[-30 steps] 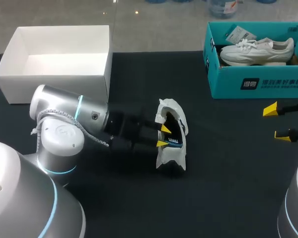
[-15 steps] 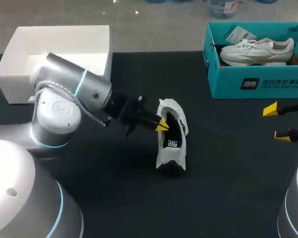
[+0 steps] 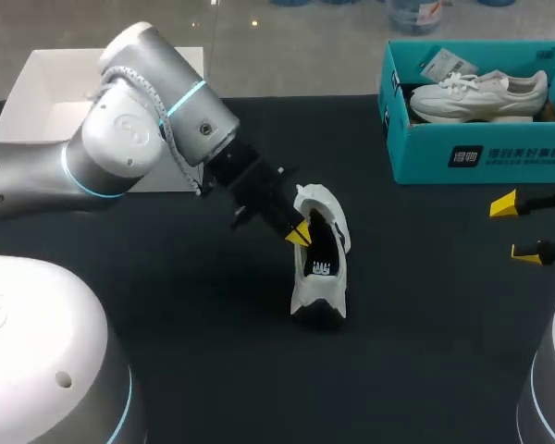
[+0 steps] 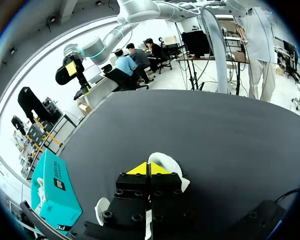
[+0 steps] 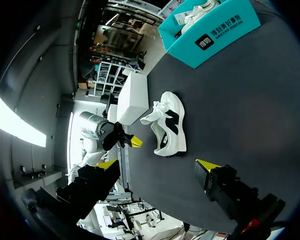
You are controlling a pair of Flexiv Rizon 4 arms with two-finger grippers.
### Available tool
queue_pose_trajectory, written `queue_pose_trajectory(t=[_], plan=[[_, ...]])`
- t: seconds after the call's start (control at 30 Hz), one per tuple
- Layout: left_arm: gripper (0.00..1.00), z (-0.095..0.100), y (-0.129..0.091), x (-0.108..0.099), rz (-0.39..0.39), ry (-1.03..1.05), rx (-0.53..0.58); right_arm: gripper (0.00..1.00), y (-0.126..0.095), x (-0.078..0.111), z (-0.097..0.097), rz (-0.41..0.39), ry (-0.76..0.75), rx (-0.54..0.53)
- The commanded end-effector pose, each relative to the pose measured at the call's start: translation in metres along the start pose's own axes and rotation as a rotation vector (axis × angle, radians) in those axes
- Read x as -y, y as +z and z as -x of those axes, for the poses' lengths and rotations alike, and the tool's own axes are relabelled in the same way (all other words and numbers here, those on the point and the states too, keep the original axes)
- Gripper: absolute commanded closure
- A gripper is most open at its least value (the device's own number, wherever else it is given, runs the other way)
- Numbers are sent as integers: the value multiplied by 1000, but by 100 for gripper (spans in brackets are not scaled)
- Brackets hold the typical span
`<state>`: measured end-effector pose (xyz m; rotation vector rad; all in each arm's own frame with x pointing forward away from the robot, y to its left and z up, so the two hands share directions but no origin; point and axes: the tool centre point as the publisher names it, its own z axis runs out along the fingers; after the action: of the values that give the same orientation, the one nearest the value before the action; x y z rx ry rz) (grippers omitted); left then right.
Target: Take the shoe out of the shoebox, open the shoe tongue, remove and reinsert the insole, then place the shoe into the shoebox
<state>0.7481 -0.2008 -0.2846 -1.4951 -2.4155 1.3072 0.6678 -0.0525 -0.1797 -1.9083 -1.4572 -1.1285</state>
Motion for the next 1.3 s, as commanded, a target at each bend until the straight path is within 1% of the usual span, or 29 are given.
queue_pose_trajectory(t=[0.03, 0.43, 0.47, 0.5, 0.53, 0.57, 0.63, 0.67, 0.73, 0.8, 0.87, 0.97, 1.03, 1.07, 1.1, 1.17, 1.3], plan=[[100, 5, -5, 3, 15, 2, -243, 0, -2, 4, 0, 6, 2, 3], [100, 5, -5, 3, 15, 2, -243, 0, -2, 4, 0, 6, 2, 3], [100, 5, -1, 2, -29, 0, -270, 0, -2, 4, 0, 6, 2, 3], [100, 6, 3, 0, -20, 1, -269, 0, -2, 4, 0, 6, 2, 3], [100, 7, 7, -2, 25, 31, -271, 0, -2, 4, 0, 6, 2, 3], [100, 8, 10, -4, 42, 44, -280, 0, -2, 4, 0, 6, 2, 3], [100, 9, 18, -9, 47, 62, -296, 0, -2, 4, 0, 6, 2, 3], [100, 9, 24, -11, 77, 93, -323, 0, -2, 4, 0, 6, 2, 3], [100, 10, 31, -14, 129, 110, -327, 0, -2, 4, 0, 6, 2, 3], [100, 10, 35, -14, 131, 112, -336, 0, -2, 4, 0, 6, 2, 3], [100, 10, 38, -13, 168, 129, -351, 0, -2, 4, 0, 6, 2, 3], [100, 10, 41, -14, 176, 175, -368, 0, -2, 4, 0, 6, 2, 3], [100, 10, 45, -18, 208, 206, -407, 0, -2, 4, 0, 6, 2, 3], [100, 9, 46, -20, 186, 219, -430, 0, -2, 4, 0, 6, 2, 3], [100, 8, 47, -22, 182, 232, -453, 0, -2, 4, 0, 6, 2, 3], [100, 6, 51, -27, 189, 267, -496, 0, -2, 4, 0, 6, 2, 3], [100, 2, 58, -34, 210, 299, -539, 0, -2, 4, 0, 6, 2, 3]])
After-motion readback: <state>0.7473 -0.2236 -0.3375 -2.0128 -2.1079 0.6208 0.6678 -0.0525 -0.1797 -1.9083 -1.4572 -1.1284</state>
